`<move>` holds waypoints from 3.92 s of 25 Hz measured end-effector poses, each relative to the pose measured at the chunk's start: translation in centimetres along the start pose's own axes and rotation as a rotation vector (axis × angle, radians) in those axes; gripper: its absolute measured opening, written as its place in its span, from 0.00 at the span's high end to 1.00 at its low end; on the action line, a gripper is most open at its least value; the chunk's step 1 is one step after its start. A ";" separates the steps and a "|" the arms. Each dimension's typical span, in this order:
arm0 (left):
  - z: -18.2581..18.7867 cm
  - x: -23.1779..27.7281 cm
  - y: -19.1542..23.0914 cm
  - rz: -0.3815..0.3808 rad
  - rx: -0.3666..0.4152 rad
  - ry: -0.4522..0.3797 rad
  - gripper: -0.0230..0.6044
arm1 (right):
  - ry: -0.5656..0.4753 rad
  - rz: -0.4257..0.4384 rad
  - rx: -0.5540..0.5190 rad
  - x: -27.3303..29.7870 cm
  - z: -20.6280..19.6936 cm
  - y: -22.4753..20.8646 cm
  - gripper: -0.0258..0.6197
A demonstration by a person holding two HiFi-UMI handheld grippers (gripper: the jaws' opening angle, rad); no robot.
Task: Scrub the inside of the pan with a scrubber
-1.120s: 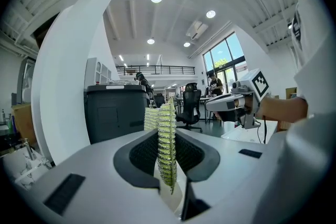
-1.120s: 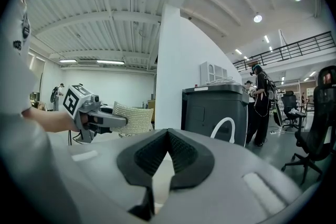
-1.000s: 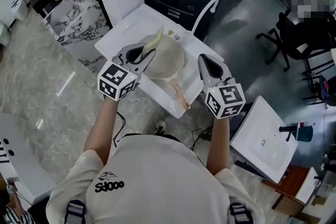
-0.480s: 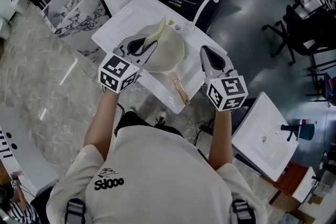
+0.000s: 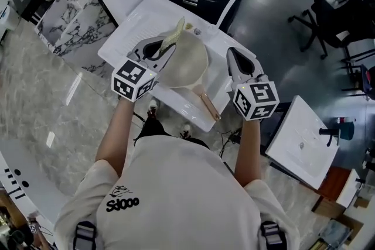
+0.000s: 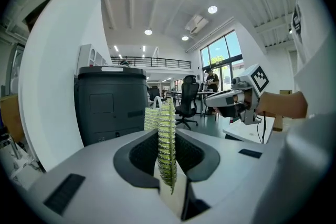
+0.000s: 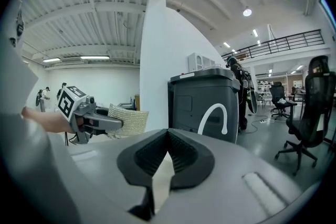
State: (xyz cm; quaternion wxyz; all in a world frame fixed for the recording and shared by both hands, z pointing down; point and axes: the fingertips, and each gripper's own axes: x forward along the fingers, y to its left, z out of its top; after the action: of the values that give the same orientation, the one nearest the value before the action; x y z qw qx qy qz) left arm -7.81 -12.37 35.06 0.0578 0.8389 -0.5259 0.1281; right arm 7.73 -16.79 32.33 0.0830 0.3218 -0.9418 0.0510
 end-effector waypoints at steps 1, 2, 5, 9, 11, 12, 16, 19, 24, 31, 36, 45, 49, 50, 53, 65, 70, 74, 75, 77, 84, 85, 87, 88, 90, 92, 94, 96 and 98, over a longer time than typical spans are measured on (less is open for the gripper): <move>-0.2 0.3 0.6 -0.018 -0.002 0.001 0.85 | 0.000 -0.021 0.005 0.4 0.0 -0.1 0.95; -0.3 0.5 1.2 -0.037 -0.004 0.002 0.85 | 0.002 -0.040 0.009 0.8 -0.1 -0.1 0.95; -0.9 1.7 2.9 -0.087 0.006 0.015 0.85 | 0.014 -0.085 0.015 2.2 -0.3 -0.1 0.95; -1.7 3.7 4.4 -0.154 0.024 0.042 0.85 | 0.036 -0.151 0.034 3.4 -0.8 -0.4 0.95; -1.9 4.6 4.8 -0.187 0.031 0.053 0.85 | 0.050 -0.184 0.046 3.7 -1.1 -0.6 0.95; -2.1 4.9 4.8 -0.202 0.037 0.060 0.85 | 0.057 -0.198 0.052 3.9 -1.2 -0.8 0.95; -3.3 6.5 4.5 -0.261 0.060 0.103 0.85 | 0.084 -0.244 0.074 4.3 -2.0 -1.4 0.95; -4.7 7.5 4.2 -0.284 0.068 0.143 0.85 | 0.101 -0.266 0.090 4.3 -2.8 -1.6 0.95; -7.3 8.8 3.6 -0.306 0.082 0.211 0.85 | 0.128 -0.296 0.121 3.5 -4.2 -2.3 0.95; -11.6 11.1 3.0 -0.338 0.114 0.320 0.85 | 0.163 -0.328 0.161 3.4 -7.2 -3.0 0.95; -14.8 13.2 2.6 -0.352 0.160 0.394 0.85 | 0.182 -0.341 0.188 3.2 -8.8 -2.7 0.95; -19.3 18.0 0.9 -0.347 0.268 0.502 0.85 | 0.219 -0.393 0.242 1.4 -11.3 -3.3 0.95; -20.8 19.0 0.6 -0.353 0.287 0.547 0.85 | 0.229 -0.395 0.261 1.4 -12.1 -3.5 0.95; -21.1 19.1 0.6 -0.355 0.289 0.556 0.85 | 0.230 -0.394 0.265 1.5 -12.3 -3.5 0.95; -21.8 19.4 0.4 -0.363 0.285 0.577 0.85 | 0.233 -0.388 0.277 1.6 -12.6 -3.5 0.95; -25.1 21.1 -2.2 -0.468 0.204 0.626 0.85 | 0.256 -0.384 0.300 2.2 -13.7 -3.3 0.95; -26.4 21.9 -3.5 -0.539 0.268 0.628 0.85 | 0.264 -0.390 0.302 1.9 -13.8 -3.4 0.95; -26.8 21.7 -5.0 -0.605 0.273 0.616 0.85 | 0.272 -0.400 0.314 1.5 -14.4 -3.4 0.95; -26.9 21.5 -5.5 -0.628 0.284 0.610 0.85 | 0.273 -0.402 0.317 1.4 -14.5 -3.4 0.95; -27.1 21.0 -6.7 -0.681 0.305 0.600 0.85 | 0.276 -0.404 0.318 1.3 -14.6 -3.3 0.95; -27.5 18.0 -10.6 -0.921 0.275 0.595 0.85 | 0.282 -0.401 0.291 1.4 -14.1 -3.7 0.95; -27.6 17.6 -10.8 -0.943 0.262 0.598 0.85 | 0.281 -0.401 0.291 1.4 -14.1 -3.7 0.95; -27.8 16.7 -11.1 -0.995 0.238 0.611 0.85 | 0.280 -0.398 0.290 1.5 -14.1 -3.5 0.95; -27.9 16.1 -11.3 -1.027 0.231 0.620 0.85 | 0.280 -0.395 0.290 1.6 -14.1 -3.4 0.95; -28.1 14.8 -11.8 -1.100 0.231 0.639 0.85 | 0.279 -0.389 0.289 1.8 -14.0 -3.1 0.95; -28.4 13.2 -12.2 -1.184 0.239 0.664 0.85 | 0.278 -0.384 0.290 2.0 -14.1 -2.9 0.95; -28.7 11.5 -12.5 -1.268 0.250 0.694 0.85 | 0.279 -0.378 0.289 2.2 -14.1 -2.7 0.95; -29.1 9.8 -12.7 -1.348 0.257 0.727 0.85 | 0.279 -0.373 0.288 2.4 -14.1 -2.5 0.95; -29.3 8.5 -12.7 -1.407 0.253 0.757 0.85 | 0.279 -0.369 0.286 2.6 -14.0 -2.3 0.95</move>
State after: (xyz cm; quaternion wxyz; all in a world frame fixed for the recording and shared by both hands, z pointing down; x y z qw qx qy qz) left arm 2.55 -7.38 65.98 0.2037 0.8733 0.1987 0.3955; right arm 8.81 -18.05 46.63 0.1736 0.4864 -0.8297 0.2116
